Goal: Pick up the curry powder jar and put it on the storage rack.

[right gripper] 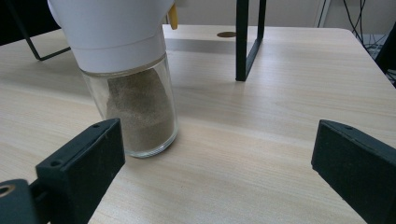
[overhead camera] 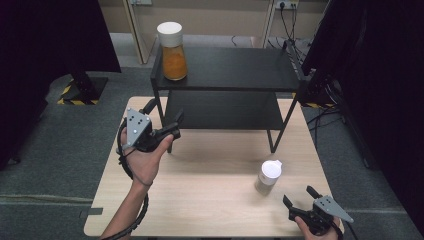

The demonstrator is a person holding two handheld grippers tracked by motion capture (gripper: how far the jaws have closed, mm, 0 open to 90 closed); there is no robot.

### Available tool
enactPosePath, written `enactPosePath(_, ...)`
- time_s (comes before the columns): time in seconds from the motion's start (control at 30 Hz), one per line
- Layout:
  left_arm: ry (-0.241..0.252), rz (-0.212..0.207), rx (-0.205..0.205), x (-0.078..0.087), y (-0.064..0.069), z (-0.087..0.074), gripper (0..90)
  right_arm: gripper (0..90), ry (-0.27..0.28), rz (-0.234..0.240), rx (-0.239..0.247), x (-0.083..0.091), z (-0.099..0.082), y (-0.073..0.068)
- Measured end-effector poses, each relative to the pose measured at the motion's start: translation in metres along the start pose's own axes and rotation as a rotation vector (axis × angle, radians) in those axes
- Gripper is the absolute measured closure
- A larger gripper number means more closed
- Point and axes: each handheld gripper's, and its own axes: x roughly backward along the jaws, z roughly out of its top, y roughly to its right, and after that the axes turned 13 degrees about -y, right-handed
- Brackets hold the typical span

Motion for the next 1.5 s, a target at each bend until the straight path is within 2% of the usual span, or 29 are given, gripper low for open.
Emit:
enactPosePath(0.3, -0.024, -0.006, 0.003, 0.003, 0.003, -0.020, 13.9, 2.8, -0.001, -0.001, -0.001, 0.000, 0.000, 0.000)
enactPosePath(0.37, -0.027, -0.016, 0.003, 0.003, 0.003, -0.025, 13.9, 2.8, -0.001, -0.001, 0.001, 0.000, 0.000, 0.000)
enactPosePath(0.4, -0.017, -0.032, 0.020, 0.002, 0.001, -0.033, 13.9, 2.8, 0.000, -0.002, 0.001, 0.000, 0.000, 0.000)
enactPosePath(0.53, -0.018, -0.044, 0.012, 0.000, -0.001, -0.046, 13.7, 2.8, 0.001, 0.000, 0.000, 0.000, 0.000, 0.000)
enactPosePath(1.03, -0.057, -0.033, 0.022, 0.003, -0.004, -0.080, 13.6, 2.8, 0.000, 0.000, 0.002, -0.001, 0.000, 0.000)
enactPosePath(1.4, -0.058, -0.026, 0.020, 0.007, -0.006, -0.095, 13.2, 2.8, 0.001, -0.001, 0.003, 0.000, 0.000, -0.001)
enactPosePath(1.5, -0.071, -0.032, 0.015, 0.008, -0.006, -0.101, 13.0, 2.8, 0.001, -0.001, 0.003, 0.000, 0.000, -0.001)
